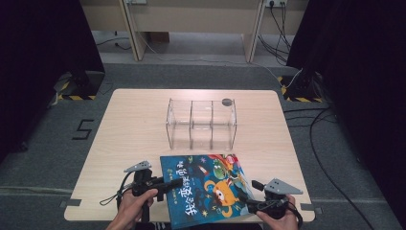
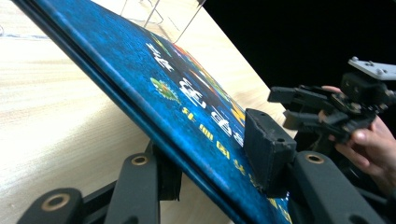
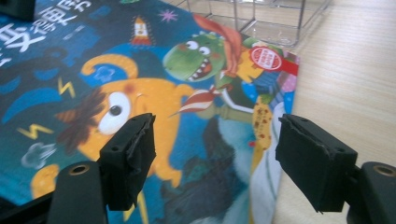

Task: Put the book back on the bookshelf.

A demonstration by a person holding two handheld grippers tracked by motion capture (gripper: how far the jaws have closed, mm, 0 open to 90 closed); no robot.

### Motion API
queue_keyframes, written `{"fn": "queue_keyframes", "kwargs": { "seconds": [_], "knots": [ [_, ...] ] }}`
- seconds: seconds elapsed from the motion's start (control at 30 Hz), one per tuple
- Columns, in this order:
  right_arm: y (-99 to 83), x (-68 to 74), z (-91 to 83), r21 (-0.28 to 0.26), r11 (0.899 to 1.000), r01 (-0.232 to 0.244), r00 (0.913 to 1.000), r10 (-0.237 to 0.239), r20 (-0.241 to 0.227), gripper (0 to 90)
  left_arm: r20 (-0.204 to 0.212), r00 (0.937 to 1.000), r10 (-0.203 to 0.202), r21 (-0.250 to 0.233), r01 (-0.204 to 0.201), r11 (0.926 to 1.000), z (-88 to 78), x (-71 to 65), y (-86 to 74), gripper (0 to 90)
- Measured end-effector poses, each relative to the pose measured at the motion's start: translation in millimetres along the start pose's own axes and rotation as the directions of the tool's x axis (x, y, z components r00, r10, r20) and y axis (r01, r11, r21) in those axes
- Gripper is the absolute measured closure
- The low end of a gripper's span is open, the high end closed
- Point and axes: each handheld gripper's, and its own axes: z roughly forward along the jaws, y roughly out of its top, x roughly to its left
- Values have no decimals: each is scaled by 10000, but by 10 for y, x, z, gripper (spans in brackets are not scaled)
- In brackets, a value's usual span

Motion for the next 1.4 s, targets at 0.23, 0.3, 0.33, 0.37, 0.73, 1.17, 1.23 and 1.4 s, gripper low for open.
{"fn": "queue_keyframes", "kwargs": {
  "seconds": [0.23, 0.3, 0.33, 0.37, 0.73, 1.17, 1.23, 1.4],
  "knots": [
    [-56, 237, -22, 514, 9945, 917, 9958, -912, -117, 250, -168, 9997, -158, -134, 155, 9998, -18, 0, -6, 586],
    [-73, 306, -27, 506, 9931, 1057, 9941, -1043, -296, 238, -210, 9995, -222, -175, 219, 9996, -27, -4, -7, 588],
    [-84, 346, -32, 533, 9920, 1142, 9930, -1125, -351, 238, -234, 9993, -275, -223, 270, 9994, -31, -7, -8, 590],
    [-104, 418, -31, 543, 9890, 1378, 9899, -1356, -408, 235, -256, 9991, -325, -269, 318, 9991, -33, -10, -7, 594],
    [-161, 649, 13, 538, 9770, 2065, 9767, -2026, -707, 210, -368, 9977, -569, -436, 552, 9975, -34, -21, -5, 605],
    [-235, 882, 96, 1033, 9407, 3231, 9459, -3245, -34, 212, -399, 9966, -722, -671, 694, 9953, -31, -44, 8, 613],
    [-240, 912, 107, 1162, 9330, 3405, 9389, -3440, 113, 212, -403, 9962, -771, -731, 740, 9946, -33, -58, 6, 613],
    [-240, 1027, 167, 1126, 8980, 4252, 8968, -4349, 815, 237, -311, 9947, -980, -986, 945, 9906, -33, -111, -1, 613]
  ]
}}
